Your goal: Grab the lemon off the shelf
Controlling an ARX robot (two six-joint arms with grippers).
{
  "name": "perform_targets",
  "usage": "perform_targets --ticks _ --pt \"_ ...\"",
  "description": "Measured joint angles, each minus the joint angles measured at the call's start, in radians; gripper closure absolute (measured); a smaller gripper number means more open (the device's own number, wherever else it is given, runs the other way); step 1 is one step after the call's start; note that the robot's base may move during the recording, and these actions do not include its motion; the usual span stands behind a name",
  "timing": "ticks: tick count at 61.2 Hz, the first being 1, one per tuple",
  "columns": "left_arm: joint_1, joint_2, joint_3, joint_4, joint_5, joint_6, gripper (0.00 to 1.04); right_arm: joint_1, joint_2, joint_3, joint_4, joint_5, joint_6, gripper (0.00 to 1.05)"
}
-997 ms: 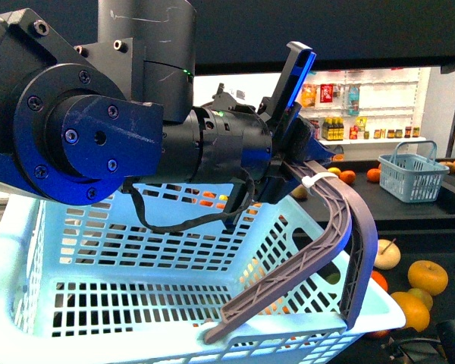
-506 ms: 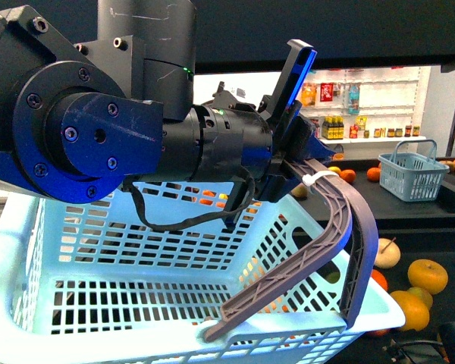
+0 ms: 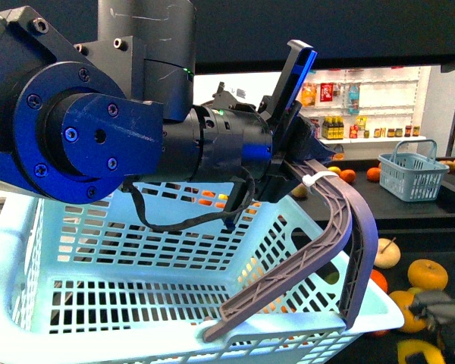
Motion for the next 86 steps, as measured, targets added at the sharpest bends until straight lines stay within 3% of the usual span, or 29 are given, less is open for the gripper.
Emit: perform_targets --ticks 10,25,38,58,74,86 --pt "0.000 0.000 0.000 0.000 0.000 0.000 0.98 0.007 -0.298 -0.012 -0.124 -0.108 0.127 0.41" --pt "0.000 0.000 0.000 0.000 0.000 0.000 0.98 0.128 -0.459 -0.049 -0.187 -0.192 0.296 0.41" --pt "0.000 0.000 0.000 0.000 0.000 0.000 0.98 0.233 -0.473 -0.089 -0.187 -0.184 0.367 0.41" --pt "0.000 0.000 0.000 0.000 0.000 0.000 0.98 0.304 -0.409 -0.116 -0.153 -0.143 0.412 0.41" --pt "0.000 0.000 0.000 0.000 0.000 0.000 0.99 0.312 -0.405 -0.119 -0.124 -0.149 0.420 0.06" --pt "0.000 0.000 0.000 -0.001 -0.005 -0.002 0.99 0.246 -0.451 -0.111 -0.098 -0.179 0.439 0.07"
